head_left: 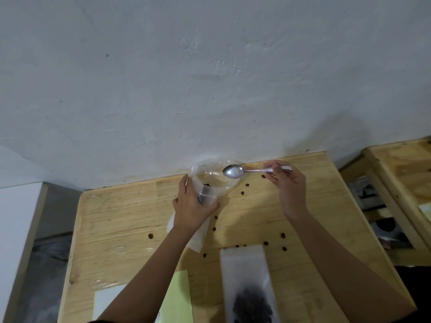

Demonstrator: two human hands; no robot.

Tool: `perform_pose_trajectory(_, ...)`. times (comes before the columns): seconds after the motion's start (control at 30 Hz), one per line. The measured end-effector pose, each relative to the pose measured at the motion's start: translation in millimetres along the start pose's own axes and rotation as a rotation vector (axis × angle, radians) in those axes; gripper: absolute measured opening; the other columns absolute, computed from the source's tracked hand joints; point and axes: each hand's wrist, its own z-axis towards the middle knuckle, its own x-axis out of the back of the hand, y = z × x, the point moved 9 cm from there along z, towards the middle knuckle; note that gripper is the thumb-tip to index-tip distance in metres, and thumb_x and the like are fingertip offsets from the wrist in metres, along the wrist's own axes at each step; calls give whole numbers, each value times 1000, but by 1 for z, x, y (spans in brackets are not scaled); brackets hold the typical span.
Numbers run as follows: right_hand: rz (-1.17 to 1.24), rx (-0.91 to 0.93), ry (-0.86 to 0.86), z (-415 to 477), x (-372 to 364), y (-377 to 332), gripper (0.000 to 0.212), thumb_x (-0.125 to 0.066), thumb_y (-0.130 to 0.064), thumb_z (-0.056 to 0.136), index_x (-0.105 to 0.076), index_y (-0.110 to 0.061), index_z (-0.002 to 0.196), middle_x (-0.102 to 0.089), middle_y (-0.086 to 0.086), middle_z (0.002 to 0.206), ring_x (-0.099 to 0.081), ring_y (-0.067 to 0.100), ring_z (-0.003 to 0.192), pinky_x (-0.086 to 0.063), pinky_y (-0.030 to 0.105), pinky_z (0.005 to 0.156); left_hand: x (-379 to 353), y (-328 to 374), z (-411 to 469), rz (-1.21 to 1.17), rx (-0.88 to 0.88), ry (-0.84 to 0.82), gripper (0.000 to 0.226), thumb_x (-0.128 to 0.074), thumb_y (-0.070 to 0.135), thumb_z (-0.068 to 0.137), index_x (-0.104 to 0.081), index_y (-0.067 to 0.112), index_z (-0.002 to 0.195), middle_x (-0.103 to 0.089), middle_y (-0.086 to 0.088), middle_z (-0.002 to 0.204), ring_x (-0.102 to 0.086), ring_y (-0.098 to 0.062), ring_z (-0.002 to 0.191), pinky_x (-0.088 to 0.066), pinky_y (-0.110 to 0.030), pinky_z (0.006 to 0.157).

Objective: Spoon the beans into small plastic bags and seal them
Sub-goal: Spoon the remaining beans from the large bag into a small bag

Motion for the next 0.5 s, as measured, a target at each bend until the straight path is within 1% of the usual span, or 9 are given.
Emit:
perform_pose_trajectory(0.1,11,5,128,1,26,-1,8,-58,-4,90,-66,-2,92,-65,9,88,-66,13,84,-57,22,77,-2,-2,-3,-3,32,13,100,-74,50,70,-23,8,144,-16,-3,151,-30,-23,134,-28,-47,105)
perform_pose_trajectory(0.17,8,20,190,-1,42,-2,11,-57,-4,91,-65,0,97,-64,8,88,-65,15,86,-58,26,80,-5,-2,-5,4,35,8,102,-74,51,70,-21,6,145,-14,-4,152,-28,-23,136,-27,-47,106)
perform_pose_trajectory(0.3,-126,55,305,-5,71,1,11,-61,-9,89,-67,-6,98,-67,-3,86,-67,12,84,-57,28,83,-7,0,-8,8,42,-4,105,-74,52,71,-18,6,147,-9,-5,156,-23,-23,140,-25,-48,108)
perform_pose_trajectory(0.37,-236,85,310,-5,78,5,12,-62,-12,89,-69,-9,98,-68,-4,85,-67,14,84,-56,30,82,-6,2,-10,8,32,0,106,-73,53,71,-16,7,147,-8,-5,156,-21,-23,141,-24,-47,109)
perform_pose_trajectory(0.4,-295,102,291,-6,79,8,13,-63,-12,88,-70,-10,100,-68,-3,85,-66,13,83,-55,28,80,-5,2,-11,9,28,1,107,-73,54,71,-15,8,148,-8,-5,156,-21,-22,141,-24,-47,109)
perform_pose_trajectory(0.5,-436,177,221,-11,68,12,18,-62,-11,88,-69,-7,104,-68,0,88,-61,-4,76,-51,11,72,-3,2,-14,11,19,1,107,-72,55,71,-15,8,148,-7,-4,156,-20,-22,141,-24,-47,109)
